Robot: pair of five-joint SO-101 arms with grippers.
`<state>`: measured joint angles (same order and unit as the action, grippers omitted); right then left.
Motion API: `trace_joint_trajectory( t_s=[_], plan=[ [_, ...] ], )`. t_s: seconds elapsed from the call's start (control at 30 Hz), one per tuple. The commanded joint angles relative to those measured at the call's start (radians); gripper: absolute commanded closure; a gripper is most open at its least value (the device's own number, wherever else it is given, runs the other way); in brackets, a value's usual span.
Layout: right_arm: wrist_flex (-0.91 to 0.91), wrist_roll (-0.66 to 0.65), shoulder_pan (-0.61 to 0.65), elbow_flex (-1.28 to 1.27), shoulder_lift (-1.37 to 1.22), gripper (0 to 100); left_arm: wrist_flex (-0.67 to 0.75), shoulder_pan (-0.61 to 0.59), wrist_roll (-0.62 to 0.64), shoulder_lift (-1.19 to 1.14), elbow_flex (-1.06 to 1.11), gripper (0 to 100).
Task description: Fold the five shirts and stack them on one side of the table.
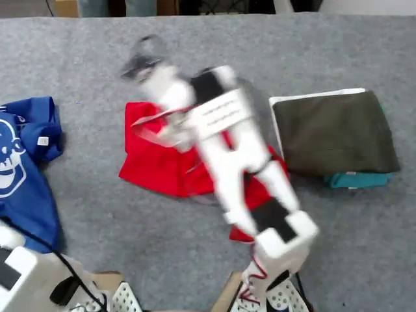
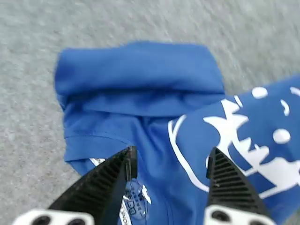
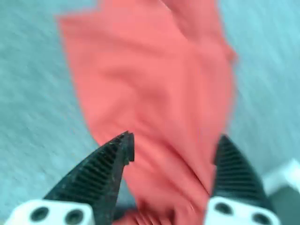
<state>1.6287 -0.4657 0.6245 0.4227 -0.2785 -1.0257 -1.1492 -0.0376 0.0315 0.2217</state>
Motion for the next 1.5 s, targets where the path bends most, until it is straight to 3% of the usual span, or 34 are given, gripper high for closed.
trace_joint_trajectory(
  t_s=[0.0,0.13,0.27,0.37,0.53,0.7,0.97,1.23,1.47],
  plan=[
    [-0.101,0.041,0.163,0.044,-0.127,83.8,-0.021,-0.019,-0.020,0.003,-0.048,74],
    [-0.163,0.106,0.250,0.145,-0.361,85.4,0.060,-0.077,-0.029,-0.021,0.008,74],
    [-0.130,0.183,0.275,0.418,-0.591,76.5,0.239,-0.127,-0.075,-0.069,0.122,74],
    [-0.048,0.192,0.276,0.661,-0.753,71.4,0.241,-0.145,-0.123,-0.080,0.147,74],
    [0.121,0.193,0.275,1.017,-0.998,71.3,0.249,-0.156,-0.167,-0.080,0.165,74],
    [0.138,0.238,0.270,1.125,-1.130,71.7,0.245,-0.154,-0.175,-0.081,0.166,74],
    [0.138,0.238,0.222,1.115,-1.121,98.5,0.239,-0.163,-0.207,-0.081,0.166,74],
    [0.140,0.238,0.140,1.115,-0.981,98.4,0.241,-0.188,-0.308,-0.080,0.186,74],
    [0.140,0.238,0.215,1.118,-0.621,98.4,0.241,-0.208,-0.315,-0.081,0.186,74]
  ],
)
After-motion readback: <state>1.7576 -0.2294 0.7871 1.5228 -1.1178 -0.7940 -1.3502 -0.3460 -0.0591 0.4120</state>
